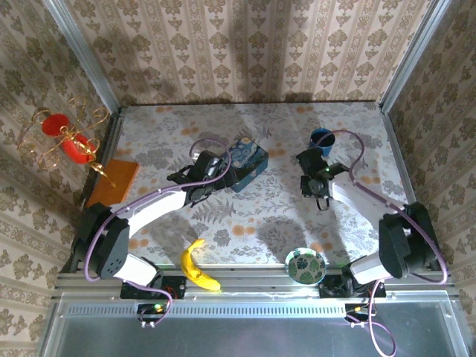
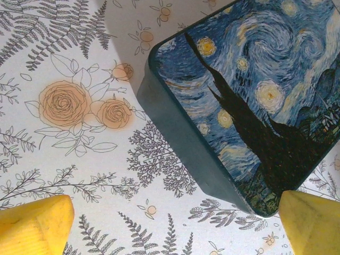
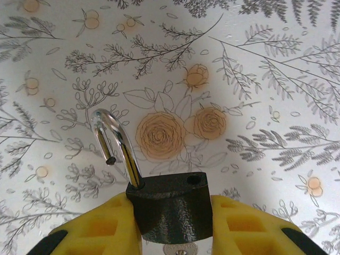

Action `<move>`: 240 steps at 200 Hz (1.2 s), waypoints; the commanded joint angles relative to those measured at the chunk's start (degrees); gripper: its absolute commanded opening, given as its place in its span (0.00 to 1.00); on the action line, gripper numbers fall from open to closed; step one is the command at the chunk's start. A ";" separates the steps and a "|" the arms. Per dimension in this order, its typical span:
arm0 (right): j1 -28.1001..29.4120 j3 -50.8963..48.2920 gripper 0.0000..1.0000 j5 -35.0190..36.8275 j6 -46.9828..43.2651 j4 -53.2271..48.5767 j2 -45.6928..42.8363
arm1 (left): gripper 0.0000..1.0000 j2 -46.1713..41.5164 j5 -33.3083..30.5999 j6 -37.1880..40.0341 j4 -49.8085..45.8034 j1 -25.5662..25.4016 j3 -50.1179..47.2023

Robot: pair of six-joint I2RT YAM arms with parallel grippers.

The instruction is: Unlock the padlock with the key

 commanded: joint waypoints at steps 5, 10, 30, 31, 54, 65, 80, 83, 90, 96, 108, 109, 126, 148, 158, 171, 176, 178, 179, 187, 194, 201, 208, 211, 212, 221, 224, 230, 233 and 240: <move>-0.56 3.63 0.00 -1.04 -1.92 1.28 5.11 | 1.00 -1.92 -0.05 0.22 -1.47 0.59 -0.74; -0.64 4.06 0.00 -1.64 -2.10 1.46 6.17 | 1.00 -2.02 -0.03 0.25 -1.47 0.60 -0.74; -0.73 5.82 0.02 -3.26 -2.73 1.50 10.09 | 1.00 -2.55 -0.20 0.25 -1.47 0.72 -1.14; -0.74 5.91 0.02 -3.30 -2.75 1.45 10.25 | 1.00 -2.55 -0.21 0.25 -1.47 0.70 -1.16; -0.75 6.79 0.10 -5.00 -2.94 1.81 12.95 | 1.00 -2.91 -0.22 0.00 -1.56 0.93 -1.53; -0.74 6.79 0.14 -5.88 -2.85 2.35 13.68 | 1.00 -2.91 -0.22 -0.10 -1.47 1.03 -1.58; -0.75 6.75 0.15 -6.41 -2.51 2.79 14.56 | 1.00 -2.82 0.00 -0.19 -1.30 1.08 -1.62; -0.76 6.71 0.16 -6.47 -2.43 2.88 14.75 | 1.00 -2.78 0.08 -0.24 -1.29 1.11 -1.62; -0.75 6.65 0.16 -6.64 -2.25 3.13 15.11 | 1.00 -2.69 0.04 -0.22 -1.25 1.08 -1.62; -0.75 6.61 0.18 -6.84 -2.06 3.31 15.44 | 1.00 -2.58 0.12 -0.28 -1.20 1.12 -1.63; -0.76 6.61 0.22 -7.50 -1.71 3.71 16.26 | 1.00 -2.44 0.36 -0.27 -1.12 1.12 -1.62; -0.71 6.61 0.23 -7.53 -1.67 3.79 16.28 | 1.00 -2.41 0.33 -0.28 -1.12 1.12 -1.62; -0.72 6.61 0.31 -8.31 -1.36 3.92 16.99 | 1.00 -2.20 0.48 -0.37 -1.04 1.20 -1.58; -0.70 6.44 0.46 -8.25 -0.97 3.58 16.44 | 1.00 -2.24 0.48 -0.20 -1.12 1.21 -1.36; -0.74 6.44 0.51 -8.05 -0.93 3.13 15.76 | 1.00 -2.21 0.57 -0.17 -1.12 1.30 -1.28; -0.67 6.59 0.59 -7.75 -1.07 2.37 14.54 | 1.00 -2.27 0.66 -0.19 -1.17 1.45 -1.32; -0.74 6.77 0.62 -7.60 -1.10 1.98 14.02 | 1.00 -2.21 0.73 -0.19 -1.12 1.47 -1.25; -0.69 6.78 0.63 -7.51 -1.14 1.83 13.72 | 1.00 -2.20 0.83 -0.19 -1.12 1.47 -1.26; -0.63 6.83 0.63 -7.49 -1.16 1.75 13.60 | 1.00 -2.20 0.83 -0.24 -1.12 1.47 -1.31; -0.72 7.09 0.67 -7.28 -1.31 1.13 12.50 | 1.00 -2.20 0.96 -0.28 -1.12 1.57 -1.30; -0.71 7.35 0.69 -7.27 -1.48 0.76 11.37 | 1.00 -2.20 1.18 -0.28 -0.99 1.66 -1.27; -0.67 7.77 0.70 -7.26 -1.79 0.47 10.29 | 1.00 -2.23 1.26 -0.37 -0.95 1.65 -1.27; -0.71 8.28 0.71 -7.50 -2.24 0.27 9.13 | 1.00 -2.31 1.40 -0.45 -0.72 1.76 -1.32; -0.75 8.59 0.71 -7.74 -2.50 0.25 8.75 | 1.00 -2.32 1.44 -0.58 -0.64 1.81 -1.35; -0.75 8.74 0.71 -7.83 -2.55 0.26 8.56 | 1.00 -2.30 1.49 -0.60 -0.57 1.81 -1.36; -0.73 9.64 0.73 -8.62 -3.46 0.39 7.39 | 1.00 -2.29 1.73 -0.89 -0.07 1.91 -1.53; -0.75 10.00 0.74 -8.96 -3.80 0.54 7.11 | 1.00 -2.29 1.83 -0.90 0.15 1.91 -1.60; -0.83 10.72 0.76 -9.88 -4.33 0.90 6.61 | 1.00 -2.29 2.05 -1.03 0.62 1.91 -1.62; -0.84 11.15 0.78 -10.38 -4.66 1.14 6.52 | 1.00 -2.21 2.14 -1.07 0.82 1.91 -1.64; -1.01 12.23 0.81 -11.61 -5.42 1.80 6.36 | 1.00 -2.05 2.38 -1.20 1.35 1.91 -1.67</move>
